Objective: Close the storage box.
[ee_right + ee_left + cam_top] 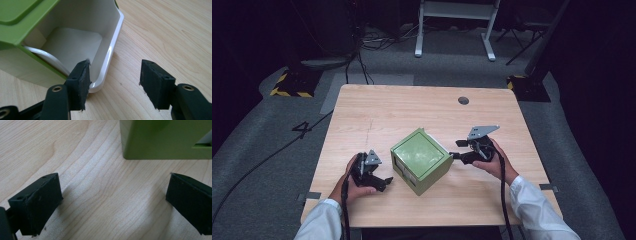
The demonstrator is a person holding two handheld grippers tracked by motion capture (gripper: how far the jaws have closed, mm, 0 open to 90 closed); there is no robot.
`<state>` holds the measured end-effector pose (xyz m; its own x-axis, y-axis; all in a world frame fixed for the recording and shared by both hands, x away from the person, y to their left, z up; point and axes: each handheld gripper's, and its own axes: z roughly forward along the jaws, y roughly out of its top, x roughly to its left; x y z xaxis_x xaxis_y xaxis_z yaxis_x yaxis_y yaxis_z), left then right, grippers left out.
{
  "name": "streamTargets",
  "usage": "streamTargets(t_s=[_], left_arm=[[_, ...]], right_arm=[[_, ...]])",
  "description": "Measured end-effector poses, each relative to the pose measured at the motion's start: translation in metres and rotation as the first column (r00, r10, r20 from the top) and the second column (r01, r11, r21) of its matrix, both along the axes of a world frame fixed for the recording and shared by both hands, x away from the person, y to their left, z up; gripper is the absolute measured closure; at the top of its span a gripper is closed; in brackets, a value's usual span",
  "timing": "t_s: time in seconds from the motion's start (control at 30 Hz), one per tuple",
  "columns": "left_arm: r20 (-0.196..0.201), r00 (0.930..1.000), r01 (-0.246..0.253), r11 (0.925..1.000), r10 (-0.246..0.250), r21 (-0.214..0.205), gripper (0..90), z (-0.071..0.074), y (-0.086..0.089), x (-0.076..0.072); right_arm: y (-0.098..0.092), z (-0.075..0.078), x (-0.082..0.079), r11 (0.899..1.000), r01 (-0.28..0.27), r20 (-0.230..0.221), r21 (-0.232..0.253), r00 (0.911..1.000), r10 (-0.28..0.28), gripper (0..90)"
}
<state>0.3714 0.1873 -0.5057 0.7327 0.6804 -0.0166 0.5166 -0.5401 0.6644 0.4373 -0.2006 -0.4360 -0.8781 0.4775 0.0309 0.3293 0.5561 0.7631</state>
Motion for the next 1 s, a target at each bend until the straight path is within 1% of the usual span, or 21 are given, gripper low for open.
streamTargets(t_s=[0.1, 0.27, 0.43, 0.67, 0.9, 1.0], left_arm=[[0.001, 1.0, 0.001, 1.0, -0.001, 0.002, 0.4, 0.0001, 0.0001, 0.0001], [0.0, 1.0, 0.0, 1.0, 0.0, 0.0, 0.4, 0.0, 0.0, 0.0], [0.0, 1.0, 0.0, 1.0, 0.0, 0.0, 0.4, 0.0, 0.0, 0.0], [0.0, 1.0, 0.0, 1.0, 0.0, 0.0, 0.4, 0.0, 0.0, 0.0], [0.0, 1.0, 0.0, 1.0, 0.0, 0.0, 0.4, 0.0, 0.0, 0.0], [0.0, 1.0, 0.0, 1.0, 0.0, 0.0, 0.4, 0.0, 0.0, 0.0]], right_arm=[[0.0026, 0.0003, -0.0016, 1.0, -0.012, 0.006, -0.008, 0.9999, 0.012, 41.1], [0.006, 0.0, -0.0033, 1.0, -0.028, 0.004, -0.008, 0.9996, 0.028, 39.9], [0.0065, 0.0005, -0.0036, 1.0, -0.027, 0.006, -0.015, 0.9996, 0.027, 39.4], [0.0088, 0.0021, -0.0049, 0.998, -0.017, 0.038, -0.06, 0.9991, 0.019, 35.1], [0.0065, 0.0044, -0.0046, 0.996, -0.014, 0.044, -0.083, 0.9989, 0.017, 31.0], [0.0049, 0.0059, -0.0043, 0.995, -0.005, 0.055, -0.095, 0.9984, 0.011, 29.3]])
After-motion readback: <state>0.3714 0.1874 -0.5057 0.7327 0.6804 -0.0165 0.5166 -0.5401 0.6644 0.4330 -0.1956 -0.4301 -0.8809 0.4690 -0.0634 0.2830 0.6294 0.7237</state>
